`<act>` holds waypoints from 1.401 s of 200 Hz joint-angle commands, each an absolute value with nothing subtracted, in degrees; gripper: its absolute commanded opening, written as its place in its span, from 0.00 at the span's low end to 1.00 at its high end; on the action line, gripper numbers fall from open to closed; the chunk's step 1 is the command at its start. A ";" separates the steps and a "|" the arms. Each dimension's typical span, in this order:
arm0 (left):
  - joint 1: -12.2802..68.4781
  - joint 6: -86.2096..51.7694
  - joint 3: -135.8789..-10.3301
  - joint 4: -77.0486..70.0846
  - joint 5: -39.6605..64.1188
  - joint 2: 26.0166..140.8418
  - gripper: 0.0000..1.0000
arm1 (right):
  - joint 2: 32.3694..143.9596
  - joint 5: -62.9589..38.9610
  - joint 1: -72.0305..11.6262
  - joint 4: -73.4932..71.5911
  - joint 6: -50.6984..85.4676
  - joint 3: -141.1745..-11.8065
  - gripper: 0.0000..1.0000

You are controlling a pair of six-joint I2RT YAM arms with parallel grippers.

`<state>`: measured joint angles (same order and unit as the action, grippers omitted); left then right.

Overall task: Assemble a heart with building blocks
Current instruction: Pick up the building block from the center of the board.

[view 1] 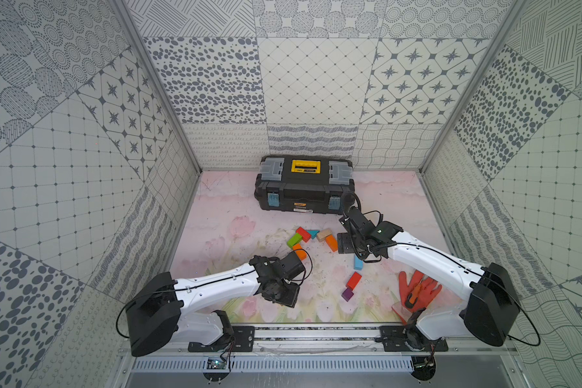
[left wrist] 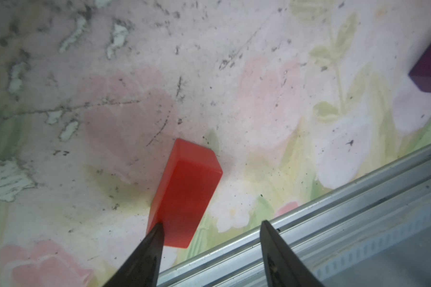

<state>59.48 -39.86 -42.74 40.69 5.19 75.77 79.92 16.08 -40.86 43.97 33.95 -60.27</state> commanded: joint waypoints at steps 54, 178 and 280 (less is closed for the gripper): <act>61.08 -36.22 -47.28 48.40 -3.92 83.18 0.54 | 77.46 14.46 -39.39 42.27 34.83 -57.66 0.80; 61.09 -36.17 -46.86 45.94 -6.68 86.77 0.31 | 77.19 13.67 -39.24 42.26 34.54 -58.23 0.58; 61.08 -19.42 -73.71 42.27 -5.27 104.81 0.01 | 74.00 14.24 -38.28 42.05 35.42 -55.80 0.50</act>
<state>61.12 -28.58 -64.69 43.53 -5.87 96.16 77.25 13.56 -38.79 42.87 34.17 -57.21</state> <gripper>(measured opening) 0.273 0.497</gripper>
